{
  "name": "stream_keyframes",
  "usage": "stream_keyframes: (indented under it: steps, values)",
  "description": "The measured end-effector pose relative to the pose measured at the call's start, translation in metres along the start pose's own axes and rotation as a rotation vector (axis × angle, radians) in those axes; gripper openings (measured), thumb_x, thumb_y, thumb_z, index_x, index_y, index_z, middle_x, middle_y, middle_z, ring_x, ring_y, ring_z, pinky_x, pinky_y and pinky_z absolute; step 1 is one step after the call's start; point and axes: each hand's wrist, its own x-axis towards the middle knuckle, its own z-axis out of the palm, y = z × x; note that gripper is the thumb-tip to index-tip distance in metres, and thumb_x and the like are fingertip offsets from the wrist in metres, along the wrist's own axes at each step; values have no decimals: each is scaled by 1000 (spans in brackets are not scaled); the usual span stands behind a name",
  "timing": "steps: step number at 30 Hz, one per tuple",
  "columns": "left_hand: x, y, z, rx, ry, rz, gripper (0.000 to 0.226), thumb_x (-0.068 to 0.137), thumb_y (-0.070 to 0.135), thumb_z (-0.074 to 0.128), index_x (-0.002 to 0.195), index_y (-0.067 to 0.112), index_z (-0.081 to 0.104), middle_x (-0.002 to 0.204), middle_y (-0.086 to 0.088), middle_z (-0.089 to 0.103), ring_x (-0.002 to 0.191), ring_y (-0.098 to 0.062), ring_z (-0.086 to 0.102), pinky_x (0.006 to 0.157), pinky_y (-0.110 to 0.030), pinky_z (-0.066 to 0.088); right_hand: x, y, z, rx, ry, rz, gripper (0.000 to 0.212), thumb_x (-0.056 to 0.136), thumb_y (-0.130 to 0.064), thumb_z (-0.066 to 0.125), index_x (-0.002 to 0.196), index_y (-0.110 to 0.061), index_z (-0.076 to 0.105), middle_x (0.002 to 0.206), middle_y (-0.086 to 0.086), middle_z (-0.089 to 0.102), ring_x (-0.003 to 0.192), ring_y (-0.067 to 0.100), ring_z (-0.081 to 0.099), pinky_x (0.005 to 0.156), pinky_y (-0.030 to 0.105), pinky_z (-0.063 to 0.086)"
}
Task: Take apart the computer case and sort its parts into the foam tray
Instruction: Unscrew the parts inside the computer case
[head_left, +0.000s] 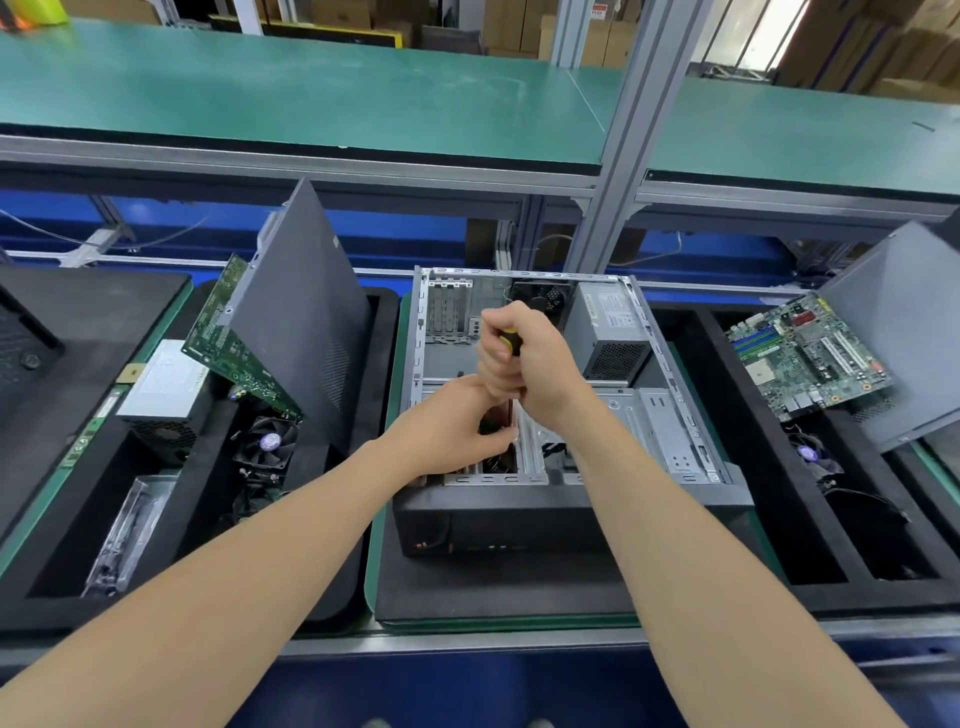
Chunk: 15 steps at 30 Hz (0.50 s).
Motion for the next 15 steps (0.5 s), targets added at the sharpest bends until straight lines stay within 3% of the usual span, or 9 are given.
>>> stream_keyframes:
  steps: [2,5,9,12,15]
  values:
    - [-1,2,-3,-52,8,-22,6,93,42,59,98,38,58,78,11,60,71,-9,55,63,-32,49,3,-3,-9,33,-140,57,39,93,-27,44,57,-18,34,52,0,20,46,17,12,49,34,10]
    - [-1,1,-4,-101,79,-48,24,96,43,61,80,25,64,62,8,56,59,-7,51,53,-18,35,6,-6,-17,83,-278,95,39,97,-24,38,58,-18,37,50,-2,20,44,15,12,47,33,12]
    - [-2,-1,-6,-79,76,-34,32,97,47,61,86,21,74,61,3,60,56,-15,49,51,-19,31,6,-7,-20,115,-321,80,38,101,-23,38,65,-14,39,49,-3,22,43,15,16,46,33,17]
    - [-2,0,-6,-79,72,-38,28,97,46,62,90,23,77,72,6,69,61,-14,56,55,-21,41,1,-5,-13,2,-122,11,38,104,-28,44,70,-13,50,52,2,34,47,20,30,52,32,34]
    - [-1,1,-6,-68,72,-37,32,96,49,58,91,23,77,76,6,72,62,-12,60,60,-29,50,-6,-1,9,-15,291,-72,35,102,-28,54,70,-15,59,57,4,50,54,19,48,59,29,47]
